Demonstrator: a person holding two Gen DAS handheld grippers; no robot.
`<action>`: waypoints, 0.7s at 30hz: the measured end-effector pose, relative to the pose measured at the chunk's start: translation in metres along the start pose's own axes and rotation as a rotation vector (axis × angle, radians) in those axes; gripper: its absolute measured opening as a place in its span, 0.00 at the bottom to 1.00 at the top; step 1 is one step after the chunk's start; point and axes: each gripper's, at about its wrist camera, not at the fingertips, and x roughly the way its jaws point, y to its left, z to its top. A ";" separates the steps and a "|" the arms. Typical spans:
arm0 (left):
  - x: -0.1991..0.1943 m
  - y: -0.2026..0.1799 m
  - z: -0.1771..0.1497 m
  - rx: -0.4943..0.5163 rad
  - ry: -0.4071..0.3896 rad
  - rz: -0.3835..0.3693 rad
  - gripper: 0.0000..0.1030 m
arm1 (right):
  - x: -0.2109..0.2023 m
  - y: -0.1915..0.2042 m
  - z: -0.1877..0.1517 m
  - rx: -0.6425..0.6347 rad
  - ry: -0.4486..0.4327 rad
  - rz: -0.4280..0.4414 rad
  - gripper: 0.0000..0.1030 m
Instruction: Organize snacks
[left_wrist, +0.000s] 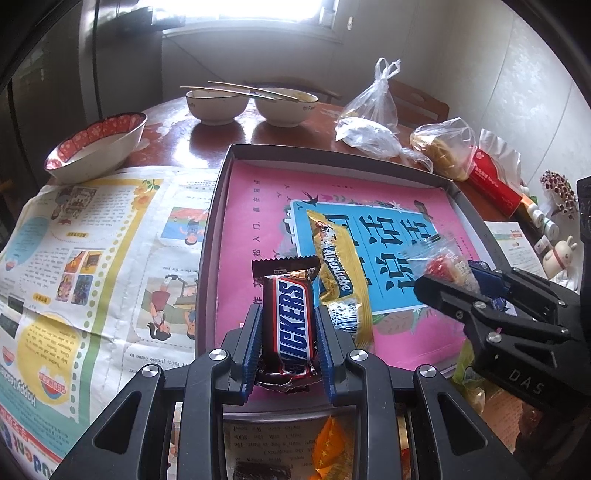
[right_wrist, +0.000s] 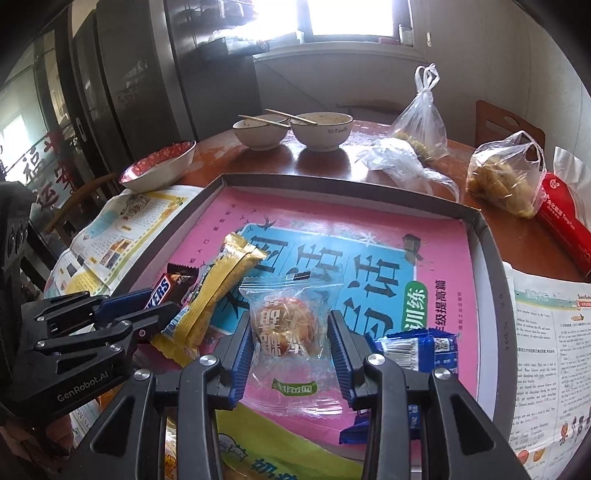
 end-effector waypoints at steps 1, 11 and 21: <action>0.000 0.000 0.000 0.000 0.000 0.001 0.28 | 0.000 0.001 0.000 -0.002 0.001 0.002 0.39; -0.002 -0.002 -0.003 0.002 -0.002 0.000 0.28 | 0.000 0.000 -0.004 0.000 0.010 0.009 0.39; -0.005 0.001 -0.003 -0.018 -0.004 -0.007 0.28 | -0.001 -0.005 -0.006 0.020 0.017 0.001 0.39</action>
